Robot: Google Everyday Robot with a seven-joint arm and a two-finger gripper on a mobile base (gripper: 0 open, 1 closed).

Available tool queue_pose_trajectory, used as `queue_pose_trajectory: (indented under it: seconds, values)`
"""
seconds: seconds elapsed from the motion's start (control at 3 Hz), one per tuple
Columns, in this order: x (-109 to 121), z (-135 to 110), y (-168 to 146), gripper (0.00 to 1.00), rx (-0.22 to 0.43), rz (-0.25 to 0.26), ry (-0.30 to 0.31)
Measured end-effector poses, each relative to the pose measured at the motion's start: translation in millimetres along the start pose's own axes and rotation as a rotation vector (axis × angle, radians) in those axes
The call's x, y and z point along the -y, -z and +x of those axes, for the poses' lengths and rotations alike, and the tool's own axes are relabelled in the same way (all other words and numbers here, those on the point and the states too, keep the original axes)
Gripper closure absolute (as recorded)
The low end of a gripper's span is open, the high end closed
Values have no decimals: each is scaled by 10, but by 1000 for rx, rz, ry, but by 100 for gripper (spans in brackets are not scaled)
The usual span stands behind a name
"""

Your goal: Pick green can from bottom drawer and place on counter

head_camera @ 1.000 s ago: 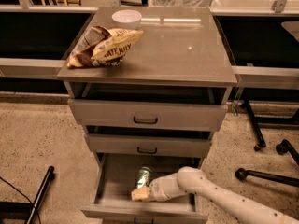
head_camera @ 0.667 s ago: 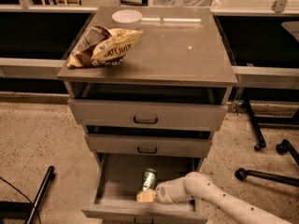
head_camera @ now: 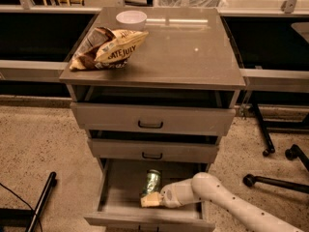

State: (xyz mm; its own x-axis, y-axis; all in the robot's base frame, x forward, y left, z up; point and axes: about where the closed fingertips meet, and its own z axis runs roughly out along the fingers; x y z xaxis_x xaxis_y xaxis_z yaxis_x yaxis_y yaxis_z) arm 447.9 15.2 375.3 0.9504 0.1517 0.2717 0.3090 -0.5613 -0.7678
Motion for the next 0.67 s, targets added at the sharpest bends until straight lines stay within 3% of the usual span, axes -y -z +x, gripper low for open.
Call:
queue_pose_trajectory:
  seconds: [0.33, 0.67]
  values:
    - [1002, 357, 941, 100, -123, -13, 307]
    - [1873, 235, 1569, 100, -165, -73, 491]
